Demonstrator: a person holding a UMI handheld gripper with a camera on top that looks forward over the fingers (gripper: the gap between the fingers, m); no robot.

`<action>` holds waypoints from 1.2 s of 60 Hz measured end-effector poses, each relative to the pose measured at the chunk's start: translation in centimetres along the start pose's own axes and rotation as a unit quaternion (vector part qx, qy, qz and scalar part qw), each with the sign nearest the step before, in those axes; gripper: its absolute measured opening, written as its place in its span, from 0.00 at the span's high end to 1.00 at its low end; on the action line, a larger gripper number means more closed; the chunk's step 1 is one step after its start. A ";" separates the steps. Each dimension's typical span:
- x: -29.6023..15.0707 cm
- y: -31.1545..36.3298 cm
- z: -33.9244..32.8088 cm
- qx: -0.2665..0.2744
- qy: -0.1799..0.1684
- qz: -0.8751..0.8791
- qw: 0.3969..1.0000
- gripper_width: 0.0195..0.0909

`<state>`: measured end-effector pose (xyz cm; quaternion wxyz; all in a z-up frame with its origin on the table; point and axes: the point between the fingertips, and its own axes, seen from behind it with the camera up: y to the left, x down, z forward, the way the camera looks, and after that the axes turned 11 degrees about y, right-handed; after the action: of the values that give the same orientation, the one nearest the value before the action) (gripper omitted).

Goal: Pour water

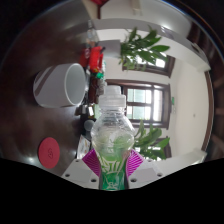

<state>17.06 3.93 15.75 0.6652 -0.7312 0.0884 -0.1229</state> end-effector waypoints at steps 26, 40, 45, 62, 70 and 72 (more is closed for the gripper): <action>-3.5 -2.6 1.3 0.109 0.001 -0.264 0.958 0.88; -3.0 -1.8 0.9 0.080 -0.004 -0.202 0.976 0.88; -2.2 -2.3 0.4 0.044 -0.009 -0.102 0.994 0.87; -0.6 -3.0 -1.3 -0.171 -0.037 0.445 0.878 0.88; -0.3 -0.3 -0.4 -0.244 -0.050 0.591 0.767 0.85; -0.4 0.2 -0.8 -0.250 -0.053 0.610 0.750 0.85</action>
<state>16.45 3.26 15.65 0.3959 -0.6669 0.5081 0.3746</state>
